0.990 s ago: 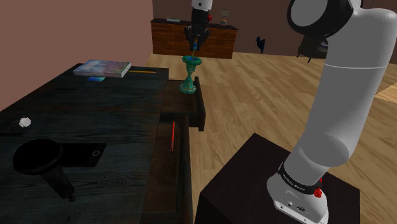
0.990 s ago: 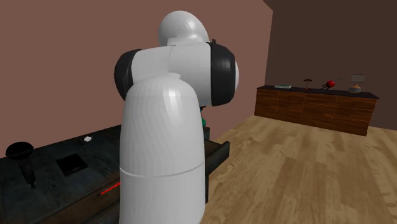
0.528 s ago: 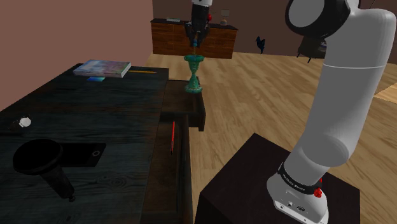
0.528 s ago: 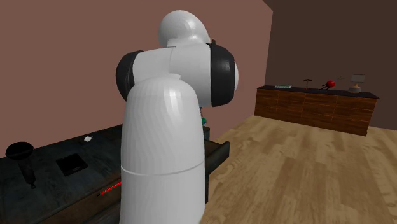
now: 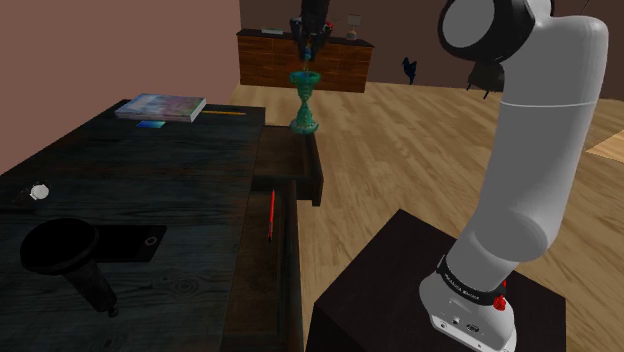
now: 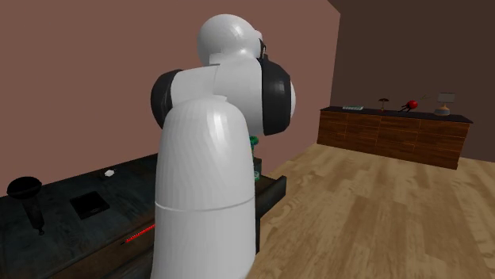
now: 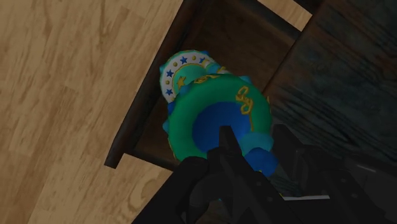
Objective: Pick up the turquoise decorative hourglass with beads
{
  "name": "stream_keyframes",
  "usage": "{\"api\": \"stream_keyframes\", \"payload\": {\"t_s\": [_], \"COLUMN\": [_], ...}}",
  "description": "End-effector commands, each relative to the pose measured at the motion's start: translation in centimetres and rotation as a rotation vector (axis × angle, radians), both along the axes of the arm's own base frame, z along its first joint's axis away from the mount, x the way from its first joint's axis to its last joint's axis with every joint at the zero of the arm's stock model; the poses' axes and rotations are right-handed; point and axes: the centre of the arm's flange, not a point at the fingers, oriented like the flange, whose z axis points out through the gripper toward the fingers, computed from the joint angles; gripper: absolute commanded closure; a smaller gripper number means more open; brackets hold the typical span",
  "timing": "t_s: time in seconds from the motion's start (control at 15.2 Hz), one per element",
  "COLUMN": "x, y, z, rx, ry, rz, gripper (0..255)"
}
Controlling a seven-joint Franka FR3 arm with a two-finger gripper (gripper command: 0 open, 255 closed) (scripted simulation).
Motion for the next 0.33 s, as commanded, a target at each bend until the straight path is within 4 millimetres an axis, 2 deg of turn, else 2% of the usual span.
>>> {"api": "stream_keyframes", "payload": {"t_s": [0.0, 0.13, 0.26], "x": [-0.1, -0.1, -0.1], "y": [-0.1, -0.1, -0.1], "z": [1.2, 2.2, 2.3], "rx": [0.0, 0.0, 0.0], "ry": [-0.001, -0.001, -0.001], "rz": [0.0, 0.0, 0.0], "gripper": [255, 255, 255]}}
